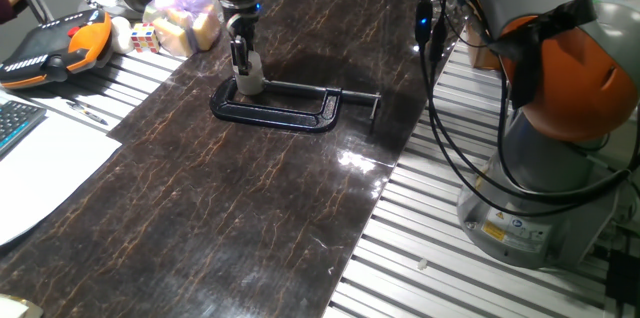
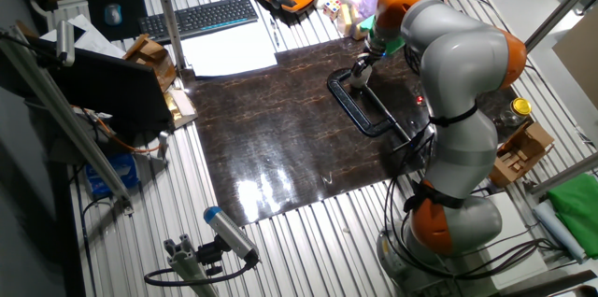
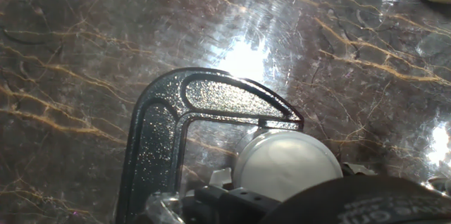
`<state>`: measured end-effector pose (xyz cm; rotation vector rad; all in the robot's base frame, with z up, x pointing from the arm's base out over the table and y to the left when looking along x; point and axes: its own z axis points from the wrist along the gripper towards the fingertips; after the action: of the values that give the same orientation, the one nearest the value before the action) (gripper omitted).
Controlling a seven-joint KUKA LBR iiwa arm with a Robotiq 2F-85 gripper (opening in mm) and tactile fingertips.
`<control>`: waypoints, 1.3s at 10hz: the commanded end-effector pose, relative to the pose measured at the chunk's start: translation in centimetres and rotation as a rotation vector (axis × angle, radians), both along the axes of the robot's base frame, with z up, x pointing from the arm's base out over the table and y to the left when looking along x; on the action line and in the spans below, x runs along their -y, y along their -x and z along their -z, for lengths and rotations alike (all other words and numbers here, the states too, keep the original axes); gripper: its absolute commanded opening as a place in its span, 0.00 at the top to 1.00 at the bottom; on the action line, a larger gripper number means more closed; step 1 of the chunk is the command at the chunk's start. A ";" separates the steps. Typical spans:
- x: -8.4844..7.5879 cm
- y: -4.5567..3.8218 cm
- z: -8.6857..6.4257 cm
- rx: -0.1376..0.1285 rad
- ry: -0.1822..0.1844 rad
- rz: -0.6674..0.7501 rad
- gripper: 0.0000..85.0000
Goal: Screw the lid onto the jar
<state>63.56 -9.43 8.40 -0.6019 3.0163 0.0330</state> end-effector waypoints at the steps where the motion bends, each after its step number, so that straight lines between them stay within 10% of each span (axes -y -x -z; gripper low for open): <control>1: 0.0 0.00 0.0 0.000 0.000 0.000 0.11; 13: 0.1 0.04 0.3 0.003 0.000 0.042 0.19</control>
<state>63.51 -9.52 8.15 -0.5276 3.0273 0.0264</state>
